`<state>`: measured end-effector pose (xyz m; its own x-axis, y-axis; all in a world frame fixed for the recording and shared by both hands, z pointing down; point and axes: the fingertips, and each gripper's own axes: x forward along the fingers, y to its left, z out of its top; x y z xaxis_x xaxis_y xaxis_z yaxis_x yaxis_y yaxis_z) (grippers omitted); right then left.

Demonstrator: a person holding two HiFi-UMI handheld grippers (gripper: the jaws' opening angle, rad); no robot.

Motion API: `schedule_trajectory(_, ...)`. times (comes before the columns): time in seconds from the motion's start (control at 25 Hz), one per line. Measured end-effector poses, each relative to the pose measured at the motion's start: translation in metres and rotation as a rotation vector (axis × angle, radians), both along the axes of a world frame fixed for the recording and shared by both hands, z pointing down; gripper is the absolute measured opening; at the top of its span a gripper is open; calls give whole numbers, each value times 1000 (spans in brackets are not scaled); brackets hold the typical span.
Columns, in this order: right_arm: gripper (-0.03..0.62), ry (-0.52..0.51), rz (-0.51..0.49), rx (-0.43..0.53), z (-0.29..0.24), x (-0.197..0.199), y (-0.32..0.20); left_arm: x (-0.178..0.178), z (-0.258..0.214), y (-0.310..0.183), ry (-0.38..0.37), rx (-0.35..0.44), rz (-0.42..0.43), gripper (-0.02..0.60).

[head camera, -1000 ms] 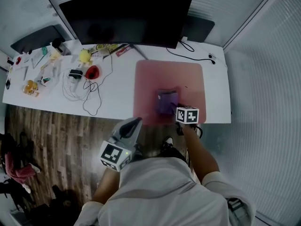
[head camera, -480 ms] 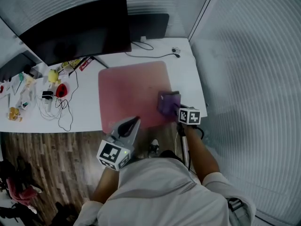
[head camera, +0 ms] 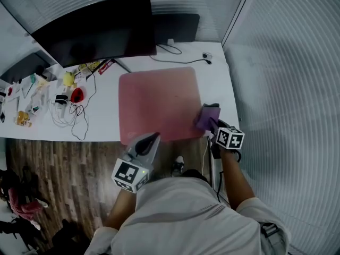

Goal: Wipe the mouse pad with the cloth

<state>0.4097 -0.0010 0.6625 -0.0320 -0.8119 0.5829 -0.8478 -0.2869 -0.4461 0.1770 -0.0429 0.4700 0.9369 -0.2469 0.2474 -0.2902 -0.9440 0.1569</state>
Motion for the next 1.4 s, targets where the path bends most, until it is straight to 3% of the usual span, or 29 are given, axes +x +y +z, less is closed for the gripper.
schedule_trajectory(0.12,52,3,-71,59,-31,-42,-21,-22,-9,-6,21,3,-26,3)
schedule_trajectory(0.32,52,-21,-232,113,-70,-146,-67,-83,-18,-20,38,0,-82,3)
schedule_trajectory(0.68,52,-79,-493,141,-75,-353,-151,-244,-8,-58,13,-35,-265,3)
schedule_trajectory(0.96,52,-118,-616,148,-68,-483,-198,-334,1,-75,13,-48,-340,3)
schedule_trajectory(1.2,52,-87,-626,63,-22,-523,-205,-370,10,-78,-2,-49,-329,3)
schedule_trajectory(1.4,52,-34,-554,-62,28,-487,-184,-355,5,-77,-5,-27,-285,2)
